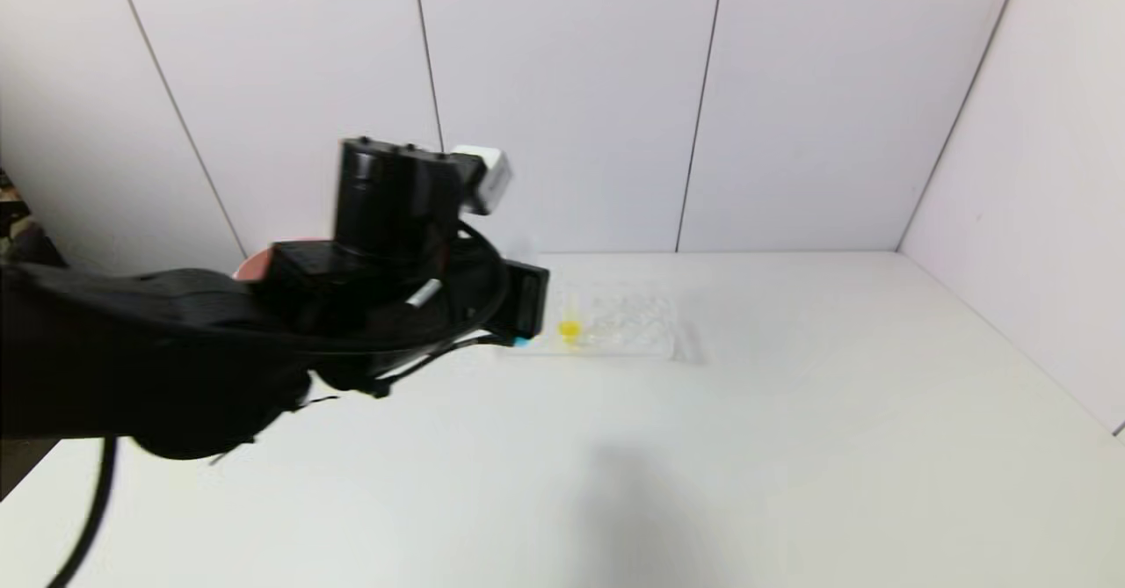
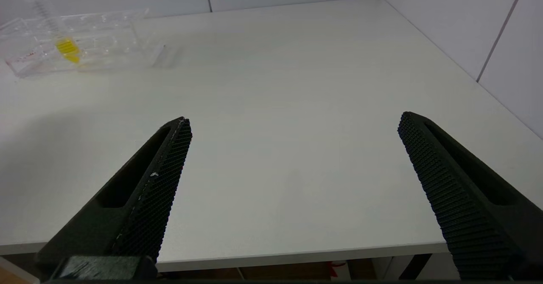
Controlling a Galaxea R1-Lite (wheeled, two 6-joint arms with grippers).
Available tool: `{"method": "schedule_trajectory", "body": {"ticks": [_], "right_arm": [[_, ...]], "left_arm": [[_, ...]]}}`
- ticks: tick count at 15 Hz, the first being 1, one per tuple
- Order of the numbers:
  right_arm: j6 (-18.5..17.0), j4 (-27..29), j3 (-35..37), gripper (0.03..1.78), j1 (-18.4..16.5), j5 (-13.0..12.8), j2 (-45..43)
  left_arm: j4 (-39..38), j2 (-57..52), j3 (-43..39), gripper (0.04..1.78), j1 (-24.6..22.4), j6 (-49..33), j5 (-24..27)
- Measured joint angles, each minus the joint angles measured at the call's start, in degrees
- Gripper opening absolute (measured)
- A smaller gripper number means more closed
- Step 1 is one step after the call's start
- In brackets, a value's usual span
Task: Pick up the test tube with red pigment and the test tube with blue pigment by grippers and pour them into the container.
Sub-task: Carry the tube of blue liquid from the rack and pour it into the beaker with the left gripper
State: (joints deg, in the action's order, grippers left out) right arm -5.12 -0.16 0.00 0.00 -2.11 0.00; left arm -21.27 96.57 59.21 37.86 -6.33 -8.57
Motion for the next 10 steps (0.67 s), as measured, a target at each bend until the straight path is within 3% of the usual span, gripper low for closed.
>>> {"method": "schedule_trajectory", "body": {"ticks": [4, 10], "right_arm": [[0.02, 0.0, 0.0, 1.77, 0.0, -0.01, 0.0], [-0.02, 0.0, 0.0, 1.77, 0.0, -0.01, 0.0]], "left_arm": [[0.33, -11.0, -9.79, 0.44, -18.27, 6.62, 19.11], [1.76, -13.28, -12.19, 0.44, -45.61, 14.45, 43.85]]}}
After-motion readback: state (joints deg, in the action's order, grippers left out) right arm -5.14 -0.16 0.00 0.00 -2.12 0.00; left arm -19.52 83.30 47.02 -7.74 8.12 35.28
